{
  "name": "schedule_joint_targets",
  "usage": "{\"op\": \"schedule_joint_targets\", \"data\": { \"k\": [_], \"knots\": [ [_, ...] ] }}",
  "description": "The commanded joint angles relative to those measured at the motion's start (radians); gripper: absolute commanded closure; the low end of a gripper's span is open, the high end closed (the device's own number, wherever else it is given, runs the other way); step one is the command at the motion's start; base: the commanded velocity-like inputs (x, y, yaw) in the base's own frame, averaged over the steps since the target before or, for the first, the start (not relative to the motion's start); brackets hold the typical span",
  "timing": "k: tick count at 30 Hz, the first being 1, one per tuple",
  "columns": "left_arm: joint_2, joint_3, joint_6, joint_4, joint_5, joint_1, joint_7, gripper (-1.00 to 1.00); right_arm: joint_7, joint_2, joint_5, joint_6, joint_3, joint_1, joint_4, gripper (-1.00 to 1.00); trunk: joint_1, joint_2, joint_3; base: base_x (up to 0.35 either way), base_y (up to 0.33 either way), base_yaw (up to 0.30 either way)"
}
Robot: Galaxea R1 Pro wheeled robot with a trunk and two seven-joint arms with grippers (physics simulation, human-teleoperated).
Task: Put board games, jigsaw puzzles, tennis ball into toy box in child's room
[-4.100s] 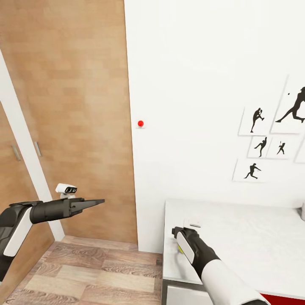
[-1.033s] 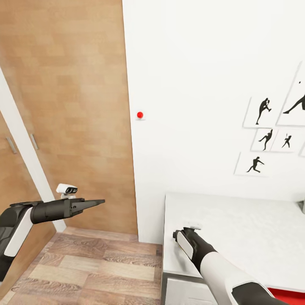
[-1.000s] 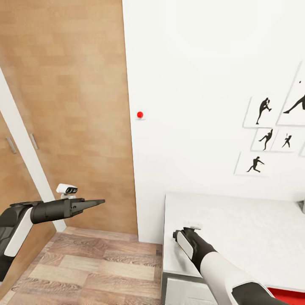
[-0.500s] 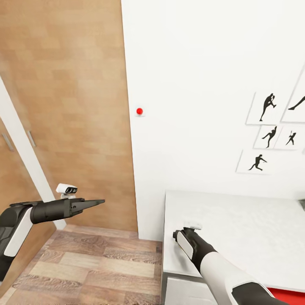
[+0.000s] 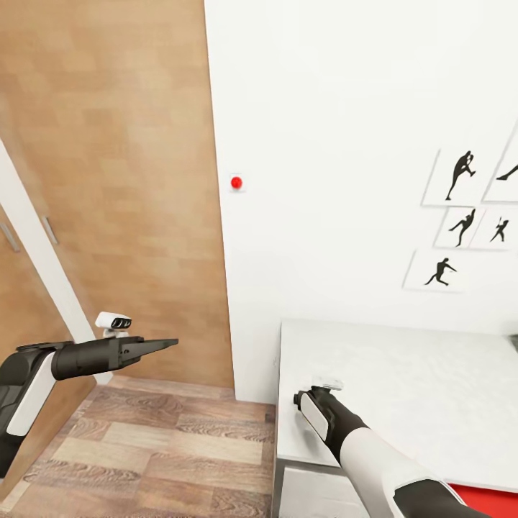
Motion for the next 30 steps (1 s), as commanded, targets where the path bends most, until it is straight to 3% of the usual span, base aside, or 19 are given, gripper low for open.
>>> {"op": "schedule_joint_targets", "data": {
  "k": [1,29,30],
  "knots": [
    [0.001,0.0,0.009,0.0,0.003,-0.001,-0.001,-1.0,-0.007,0.0,-0.004,0.006,0.005,-0.001,-0.001,-1.0,0.001,-0.002,-0.004,0.067,0.0,0.0],
    [0.001,0.001,0.009,0.0,0.004,-0.001,-0.001,-1.0,-0.007,0.0,-0.004,0.005,0.005,0.0,-0.002,-1.0,0.001,-0.002,-0.013,0.008,0.0,0.0],
    [0.001,0.001,0.009,0.0,0.004,-0.001,-0.001,-1.0,-0.007,0.0,-0.004,0.005,0.005,0.0,-0.002,1.0,0.001,-0.002,-0.013,0.0,0.0,0.0]
  ]
}}
